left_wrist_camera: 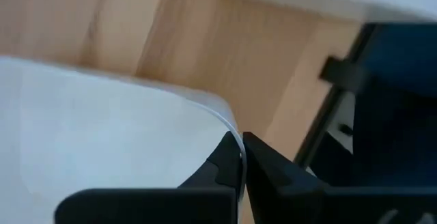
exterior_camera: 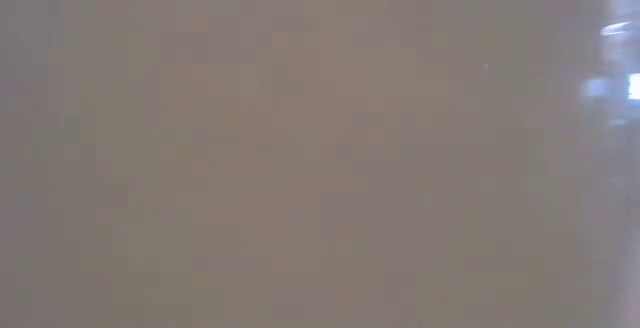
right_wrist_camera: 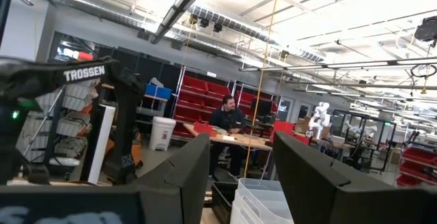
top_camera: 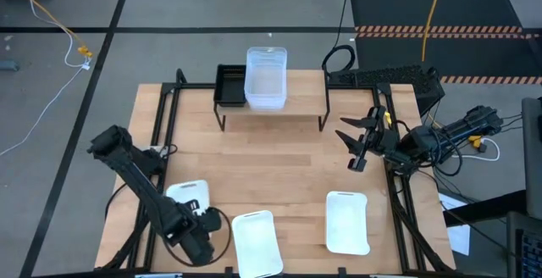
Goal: Stack baskets on shelf by color
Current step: Put the left white bin on the shelf
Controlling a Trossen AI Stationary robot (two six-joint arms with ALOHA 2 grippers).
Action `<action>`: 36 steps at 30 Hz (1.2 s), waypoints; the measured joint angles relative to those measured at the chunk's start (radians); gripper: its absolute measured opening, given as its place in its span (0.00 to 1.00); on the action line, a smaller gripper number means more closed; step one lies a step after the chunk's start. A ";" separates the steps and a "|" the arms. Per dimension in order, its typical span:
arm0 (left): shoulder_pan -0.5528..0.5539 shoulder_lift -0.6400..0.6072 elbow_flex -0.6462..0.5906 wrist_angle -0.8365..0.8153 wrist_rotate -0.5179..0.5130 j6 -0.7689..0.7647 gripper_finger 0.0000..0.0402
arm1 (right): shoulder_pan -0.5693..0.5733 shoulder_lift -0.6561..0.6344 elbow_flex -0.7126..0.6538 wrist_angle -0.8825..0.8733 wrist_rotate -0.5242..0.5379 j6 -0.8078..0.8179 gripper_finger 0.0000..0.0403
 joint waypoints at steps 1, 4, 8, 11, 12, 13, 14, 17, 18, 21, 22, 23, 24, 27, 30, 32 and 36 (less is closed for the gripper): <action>0.012 0.000 0.035 -0.034 -0.002 0.018 0.03 | 0.000 0.000 0.000 0.000 0.000 0.000 0.38; 0.046 0.000 0.143 -0.150 -0.026 0.052 0.01 | 0.000 0.000 0.000 0.000 0.000 0.021 0.38; 0.093 0.000 0.279 -0.283 -0.102 0.079 0.03 | 0.000 0.000 0.000 -0.001 0.000 0.056 0.38; 0.128 0.000 0.366 -0.342 -0.160 0.123 0.03 | 0.000 0.000 0.000 -0.004 0.003 0.099 0.38; 0.140 0.000 0.390 -0.349 -0.181 0.154 0.03 | 0.000 0.000 0.000 -0.008 0.005 0.106 0.38; 0.152 0.000 0.410 -0.349 -0.203 0.194 0.02 | 0.001 0.000 0.000 -0.015 0.017 0.108 0.38; 0.165 0.000 0.428 -0.349 -0.223 0.240 0.01 | 0.001 0.000 0.000 -0.029 0.049 0.108 0.38; 0.206 0.000 0.472 -0.349 -0.278 0.385 0.02 | 0.003 0.000 0.000 -0.143 0.219 0.063 0.38; 0.222 -0.001 0.483 -0.348 -0.290 0.437 0.02 | 0.003 0.000 0.000 -0.191 0.291 0.056 0.38; 0.282 0.000 0.504 -0.349 -0.295 0.600 0.02 | 0.002 -0.006 0.000 -0.333 0.405 0.098 0.37; 0.305 0.000 0.510 -0.347 -0.295 0.656 0.01 | 0.003 -0.011 0.000 -0.368 0.403 0.129 0.36; 0.330 0.000 0.517 -0.341 -0.297 0.709 0.01 | 0.003 -0.018 0.000 -0.400 0.392 0.165 0.35; 0.354 0.000 0.526 -0.330 -0.301 0.762 0.01 | 0.003 -0.026 0.000 -0.435 0.373 0.205 0.34; 0.431 0.000 0.551 -0.271 -0.305 0.912 0.02 | 0.003 -0.059 0.000 -0.568 0.280 0.347 0.28; 0.503 0.000 0.580 -0.194 -0.283 1.047 0.01 | 0.003 -0.098 0.000 -0.731 0.180 0.510 0.20; 0.546 0.000 0.607 -0.133 -0.248 1.119 0.01 | 0.003 -0.124 0.000 -0.839 0.117 0.623 0.14; 0.603 0.000 0.628 0.042 -0.207 1.213 0.01 | 0.003 -0.155 0.000 -1.009 0.054 0.822 0.03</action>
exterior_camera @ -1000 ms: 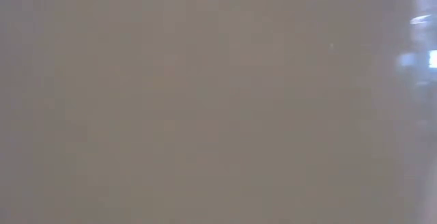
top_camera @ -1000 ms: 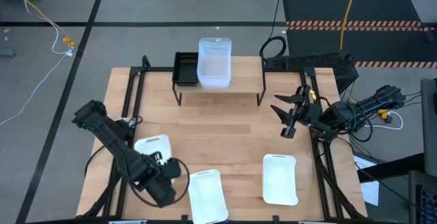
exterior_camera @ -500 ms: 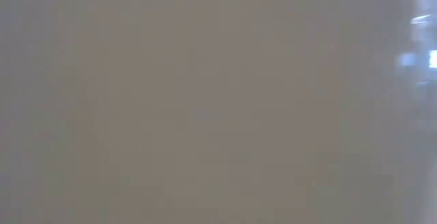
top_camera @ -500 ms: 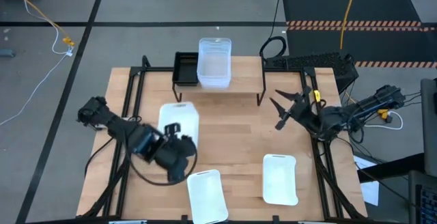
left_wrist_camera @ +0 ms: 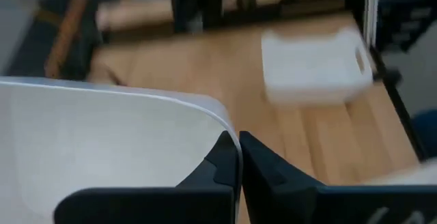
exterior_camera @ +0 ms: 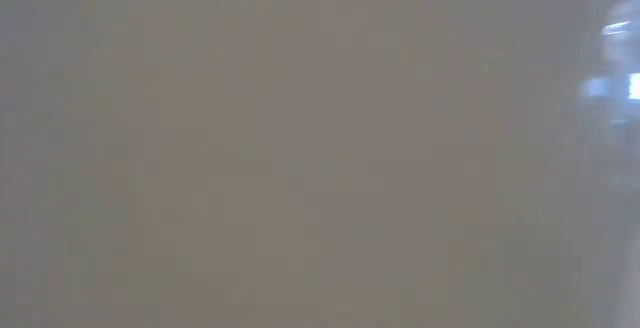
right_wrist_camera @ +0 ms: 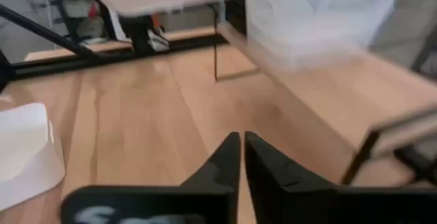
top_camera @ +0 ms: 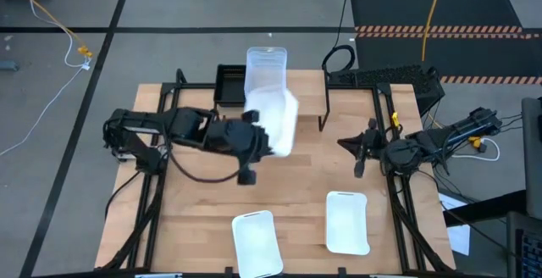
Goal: Stack baskets on shelf by color
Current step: Put the left white bin on the shelf
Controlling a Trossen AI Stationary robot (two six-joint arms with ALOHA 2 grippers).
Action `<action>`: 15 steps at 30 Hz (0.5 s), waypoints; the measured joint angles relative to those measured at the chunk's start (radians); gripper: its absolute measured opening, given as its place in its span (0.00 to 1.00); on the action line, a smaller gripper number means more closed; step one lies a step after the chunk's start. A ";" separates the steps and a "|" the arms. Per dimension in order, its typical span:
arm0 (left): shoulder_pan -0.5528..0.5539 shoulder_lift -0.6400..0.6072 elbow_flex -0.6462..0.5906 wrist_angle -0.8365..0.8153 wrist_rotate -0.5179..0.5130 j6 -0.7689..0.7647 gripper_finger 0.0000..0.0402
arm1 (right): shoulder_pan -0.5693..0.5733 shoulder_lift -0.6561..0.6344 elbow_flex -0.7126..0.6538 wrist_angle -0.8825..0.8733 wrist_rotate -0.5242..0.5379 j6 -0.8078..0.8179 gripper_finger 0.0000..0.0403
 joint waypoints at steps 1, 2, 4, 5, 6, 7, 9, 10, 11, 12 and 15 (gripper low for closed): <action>0.011 0.000 0.000 0.047 0.005 0.038 0.01 | 0.000 -0.002 0.000 -0.033 0.000 0.042 0.01; 0.020 0.000 0.000 0.092 0.008 0.078 0.01 | 0.000 -0.002 0.000 -0.063 0.002 0.079 0.01; 0.037 0.000 0.000 0.180 0.009 0.157 0.01 | 0.000 0.002 0.000 -0.109 0.003 0.134 0.02; 0.044 0.000 0.000 0.224 0.009 0.196 0.01 | 0.000 0.004 0.000 -0.124 0.003 0.151 0.02; 0.051 0.000 0.000 0.265 0.009 0.239 0.01 | 0.000 0.006 0.000 -0.136 0.003 0.163 0.02; 0.060 0.001 0.000 0.305 0.010 0.287 0.01 | 0.000 0.008 0.000 -0.140 0.003 0.170 0.02; 0.084 0.012 0.000 0.389 0.011 0.362 0.01 | 0.000 0.013 0.000 -0.140 0.003 0.172 0.02; 0.099 0.017 0.000 0.423 0.011 0.386 0.01 | 0.000 0.015 0.000 -0.140 0.003 0.172 0.01; 0.117 0.026 0.000 0.452 0.015 0.402 0.01 | 0.000 0.018 0.000 -0.140 0.003 0.173 0.01; 0.138 0.041 0.000 0.492 0.030 0.412 0.01 | 0.000 0.020 0.000 -0.140 0.003 0.175 0.00; 0.206 0.085 0.001 0.559 0.114 0.406 0.01 | 0.000 0.030 0.000 -0.138 0.003 0.185 0.00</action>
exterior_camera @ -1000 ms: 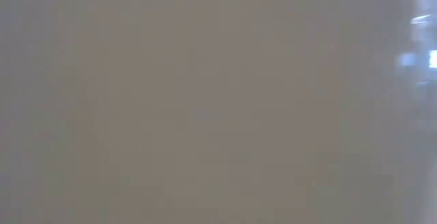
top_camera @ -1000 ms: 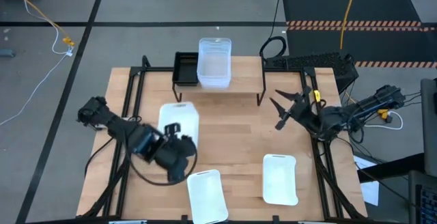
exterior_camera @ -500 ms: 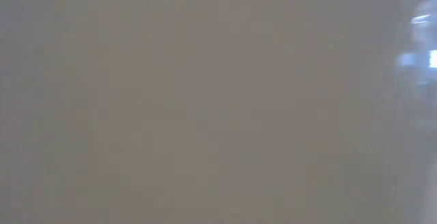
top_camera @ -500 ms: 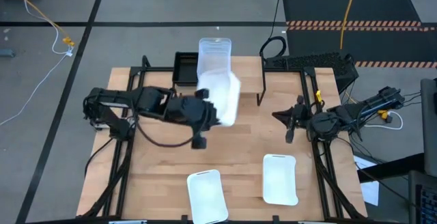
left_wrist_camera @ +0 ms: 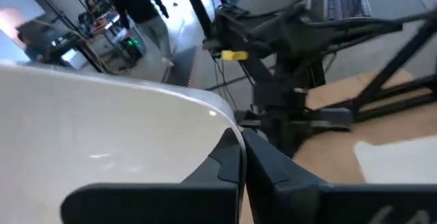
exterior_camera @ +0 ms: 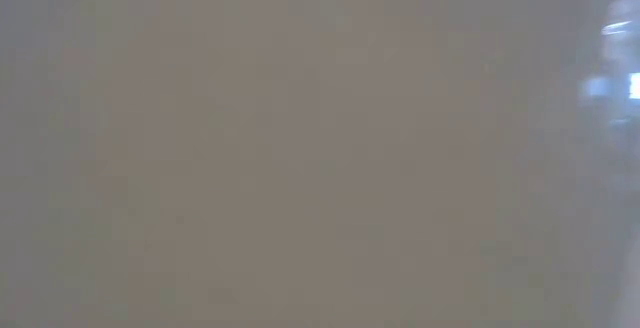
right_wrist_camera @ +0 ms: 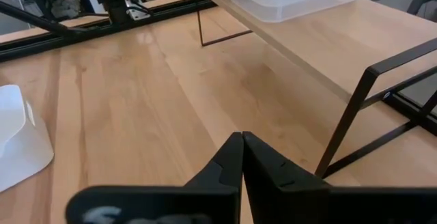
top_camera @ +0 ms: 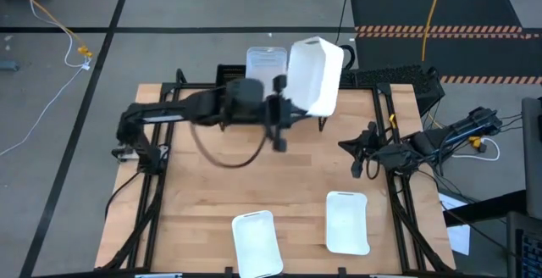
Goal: Stack baskets on shelf by color
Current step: Put the left white bin on the shelf
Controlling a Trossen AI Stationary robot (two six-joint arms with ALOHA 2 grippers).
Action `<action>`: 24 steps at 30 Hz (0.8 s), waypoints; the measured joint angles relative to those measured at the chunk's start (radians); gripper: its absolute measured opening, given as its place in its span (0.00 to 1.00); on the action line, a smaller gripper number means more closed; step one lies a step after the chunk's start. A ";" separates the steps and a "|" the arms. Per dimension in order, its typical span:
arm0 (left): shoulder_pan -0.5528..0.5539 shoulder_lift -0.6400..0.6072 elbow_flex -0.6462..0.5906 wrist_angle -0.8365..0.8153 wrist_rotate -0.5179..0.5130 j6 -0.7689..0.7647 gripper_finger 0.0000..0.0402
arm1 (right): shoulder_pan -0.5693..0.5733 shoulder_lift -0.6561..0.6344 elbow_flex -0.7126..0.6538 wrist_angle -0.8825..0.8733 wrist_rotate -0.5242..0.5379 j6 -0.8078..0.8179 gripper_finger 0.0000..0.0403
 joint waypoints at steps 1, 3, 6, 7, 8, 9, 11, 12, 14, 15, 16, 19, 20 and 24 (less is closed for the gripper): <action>0.022 0.020 0.000 0.024 0.024 -0.009 0.01 | 0.000 0.002 0.000 0.001 0.000 0.003 0.00; 0.064 0.066 0.000 0.051 0.062 -0.036 0.00 | 0.000 0.006 0.000 0.003 0.000 0.003 0.00; 0.112 0.144 -0.001 0.100 0.083 -0.071 0.01 | 0.000 0.007 0.000 0.008 0.000 -0.003 0.00; 0.125 0.167 -0.002 0.099 0.091 -0.077 0.01 | 0.000 0.006 0.000 0.012 0.000 -0.005 0.00; 0.134 0.189 -0.002 0.099 0.095 -0.081 0.00 | 0.000 0.006 0.000 0.015 0.000 -0.008 0.00; 0.139 0.209 -0.002 0.104 0.095 -0.080 0.00 | 0.000 0.006 0.000 0.016 0.000 -0.010 0.00; 0.143 0.239 -0.002 0.091 0.097 -0.070 0.00 | 0.000 0.006 0.000 0.016 0.000 -0.010 0.00; 0.143 0.252 -0.002 0.090 0.098 -0.064 0.01 | 0.000 0.006 0.000 0.015 0.000 -0.011 0.00; 0.143 0.265 -0.002 0.075 0.098 -0.057 0.01 | 0.000 0.006 0.000 0.013 0.000 -0.015 0.00; 0.142 0.267 -0.002 0.062 0.095 -0.057 0.01 | 0.000 0.006 0.000 0.013 0.000 -0.017 0.00; 0.142 0.270 -0.002 0.059 0.088 -0.057 0.01 | 0.000 0.006 0.000 0.012 -0.001 -0.020 0.00; 0.143 0.271 -0.002 0.032 0.031 -0.054 0.01 | 0.000 0.006 0.000 0.009 -0.001 -0.025 0.00; 0.144 0.271 -0.002 0.024 0.006 -0.054 0.01 | 0.000 0.006 0.000 0.009 -0.001 -0.027 0.00; 0.163 0.271 -0.002 -0.003 -0.026 -0.062 0.01 | 0.000 0.006 0.000 0.010 -0.001 -0.027 0.00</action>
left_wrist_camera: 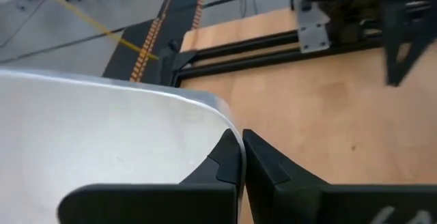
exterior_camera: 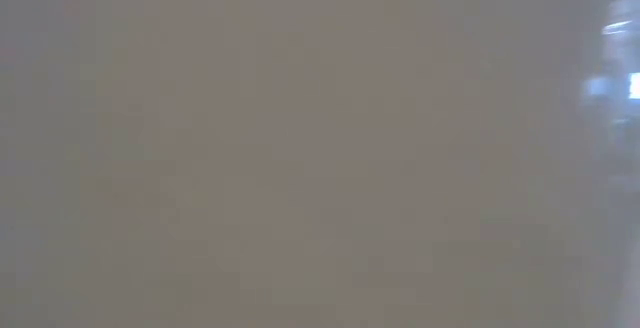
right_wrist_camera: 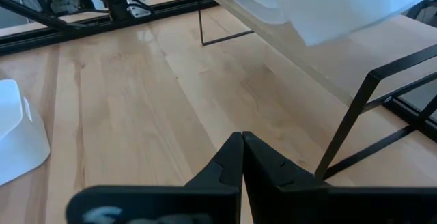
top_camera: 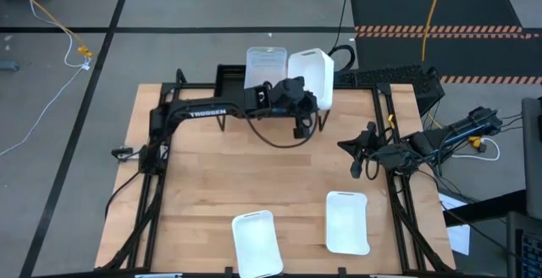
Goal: Stack baskets on shelf by color
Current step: Put the left white bin on the shelf
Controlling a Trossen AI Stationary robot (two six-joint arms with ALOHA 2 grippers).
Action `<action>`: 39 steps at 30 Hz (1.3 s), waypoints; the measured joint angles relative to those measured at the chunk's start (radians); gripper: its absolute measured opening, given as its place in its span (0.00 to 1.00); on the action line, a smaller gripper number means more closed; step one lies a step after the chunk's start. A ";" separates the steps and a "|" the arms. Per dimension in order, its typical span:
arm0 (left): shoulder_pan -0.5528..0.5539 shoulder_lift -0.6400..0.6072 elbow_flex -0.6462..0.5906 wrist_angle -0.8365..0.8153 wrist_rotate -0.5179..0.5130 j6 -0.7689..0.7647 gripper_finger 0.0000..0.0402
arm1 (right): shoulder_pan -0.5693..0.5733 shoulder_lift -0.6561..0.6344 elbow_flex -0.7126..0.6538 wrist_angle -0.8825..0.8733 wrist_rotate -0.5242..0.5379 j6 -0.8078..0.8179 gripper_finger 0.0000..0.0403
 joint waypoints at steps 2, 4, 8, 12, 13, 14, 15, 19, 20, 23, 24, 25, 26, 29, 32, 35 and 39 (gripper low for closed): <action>0.012 0.000 0.000 -0.011 -0.001 -0.019 0.01 | 0.000 0.000 0.000 0.007 0.000 0.000 0.00; 0.022 0.000 0.000 -0.018 0.000 -0.037 0.02 | 0.000 0.000 0.000 0.013 0.000 0.000 0.00; 0.041 0.000 0.000 -0.017 0.002 -0.063 0.02 | 0.000 0.000 0.000 0.023 0.000 0.014 0.00; 0.053 0.000 0.000 -0.017 -0.009 -0.083 0.08 | 0.000 0.000 0.000 0.045 0.000 0.015 0.00; 0.055 0.000 0.000 -0.011 -0.015 -0.091 0.10 | 0.000 0.000 0.000 0.051 0.000 0.015 0.00; 0.056 0.000 0.000 -0.008 -0.023 -0.096 0.13 | 0.000 0.001 0.000 0.055 0.000 0.015 0.00; 0.058 0.000 0.000 -0.007 -0.028 -0.098 0.15 | 0.000 0.001 0.000 0.060 0.000 0.015 0.00; 0.061 0.000 0.000 -0.011 -0.031 -0.100 0.25 | 0.000 0.001 0.000 0.063 0.000 0.015 0.00; 0.061 0.000 0.000 -0.011 -0.033 -0.099 0.27 | 0.000 0.001 0.000 0.062 0.000 0.015 0.00; 0.059 -0.004 0.000 -0.016 -0.039 -0.088 0.32 | 0.000 0.001 0.000 0.060 0.000 0.015 0.00; 0.055 -0.005 0.000 -0.015 -0.040 -0.084 0.34 | 0.000 0.001 0.000 0.059 0.000 0.014 0.00; 0.052 -0.011 0.000 -0.020 -0.040 -0.076 0.35 | 0.000 0.001 0.000 0.059 0.000 0.013 0.00; 0.047 -0.019 0.000 -0.035 -0.040 -0.059 0.36 | 0.000 0.001 0.000 0.059 0.000 0.011 0.00; 0.023 -0.039 0.000 -0.039 -0.049 0.015 0.38 | 0.000 0.001 0.000 0.060 0.000 -0.007 0.00; 0.004 -0.048 0.000 -0.049 -0.068 0.056 0.39 | -0.001 0.000 -0.020 0.065 0.013 -0.021 0.00; 0.000 -0.046 0.000 -0.053 -0.072 0.066 0.39 | -0.007 0.000 -0.028 0.066 0.040 -0.021 0.00; 0.007 -0.046 0.000 -0.038 -0.095 0.045 0.39 | -0.017 0.000 -0.028 0.085 0.057 -0.024 0.00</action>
